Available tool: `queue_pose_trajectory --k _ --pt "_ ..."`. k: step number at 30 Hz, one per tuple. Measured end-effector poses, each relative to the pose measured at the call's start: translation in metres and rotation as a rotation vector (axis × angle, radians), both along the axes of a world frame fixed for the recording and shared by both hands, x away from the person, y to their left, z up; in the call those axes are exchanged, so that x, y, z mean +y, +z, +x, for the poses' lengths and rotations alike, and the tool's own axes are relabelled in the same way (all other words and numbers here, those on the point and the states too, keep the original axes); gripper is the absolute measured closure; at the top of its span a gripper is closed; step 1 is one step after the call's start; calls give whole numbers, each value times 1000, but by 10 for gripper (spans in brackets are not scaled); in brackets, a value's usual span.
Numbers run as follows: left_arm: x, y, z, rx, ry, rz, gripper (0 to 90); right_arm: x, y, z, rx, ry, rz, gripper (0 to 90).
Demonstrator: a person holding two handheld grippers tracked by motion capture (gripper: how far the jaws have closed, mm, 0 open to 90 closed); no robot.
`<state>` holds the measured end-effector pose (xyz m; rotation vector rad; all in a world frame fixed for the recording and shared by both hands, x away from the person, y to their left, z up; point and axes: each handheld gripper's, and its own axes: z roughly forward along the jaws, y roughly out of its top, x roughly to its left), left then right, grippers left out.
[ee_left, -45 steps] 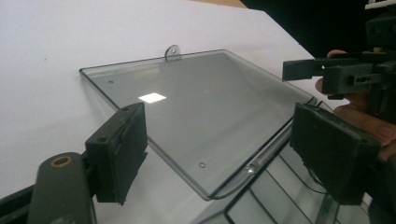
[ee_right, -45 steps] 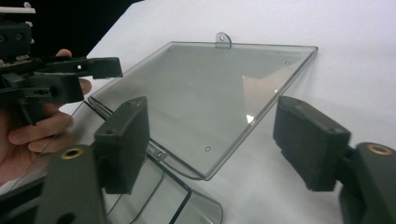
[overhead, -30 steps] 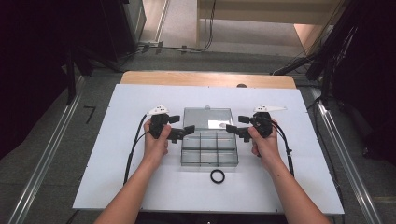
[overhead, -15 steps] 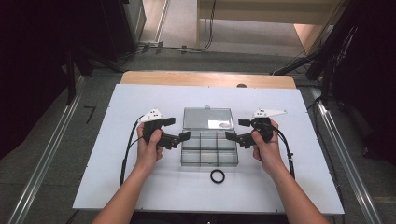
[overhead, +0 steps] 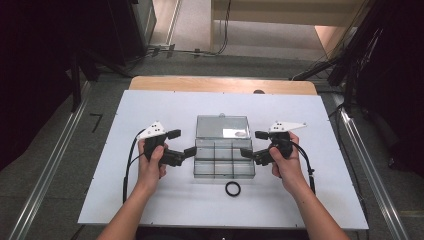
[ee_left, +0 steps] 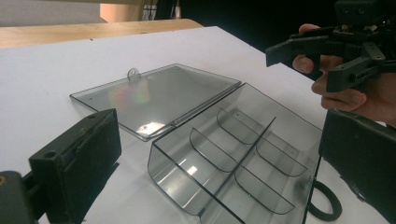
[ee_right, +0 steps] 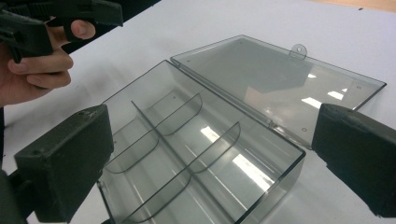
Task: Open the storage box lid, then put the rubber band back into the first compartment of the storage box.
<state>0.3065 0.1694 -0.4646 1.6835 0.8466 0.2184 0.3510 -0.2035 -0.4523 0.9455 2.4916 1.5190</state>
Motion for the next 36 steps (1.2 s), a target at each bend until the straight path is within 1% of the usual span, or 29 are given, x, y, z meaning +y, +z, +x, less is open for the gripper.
queue_pose_trajectory --k 4,8,14,17,20,21,23,24,26,29,31,34,36 --pt "3 0 -5 -6 -2 3 0 0 0 -8 -9 11 -2 0" --pt "6 -3 -10 -1 4 -1 0 0 0 -15 -12 24 -9 0" --pt "10 -4 -17 -6 6 11 0 1 -1 -25 -1 71 -20 0" --pt "13 -5 -22 -8 12 10 0 3 -2 -31 2 89 -27 0" --pt "15 -6 -26 -9 12 10 0 4 -1 -36 -5 106 -43 0" --pt "15 -6 -28 -11 12 15 0 4 0 -38 -6 108 -50 0" --pt "16 -7 -31 -12 11 17 0 3 0 -40 -5 114 -49 0" --pt "16 -7 -32 -13 11 17 0 2 0 -41 -5 119 -44 23" --pt "18 -7 -35 -15 15 17 0 1 1 -44 -6 120 -45 28" --pt "20 -7 -38 -17 18 16 0 2 2 -47 -1 141 -48 28" --pt "22 -7 -40 -16 17 16 0 4 2 -49 -8 158 -61 29" --pt "24 -8 -43 -14 21 11 0 6 2 -51 1 180 -65 41" --pt "26 -8 -45 -14 24 16 0 8 1 -54 9 203 -64 41"
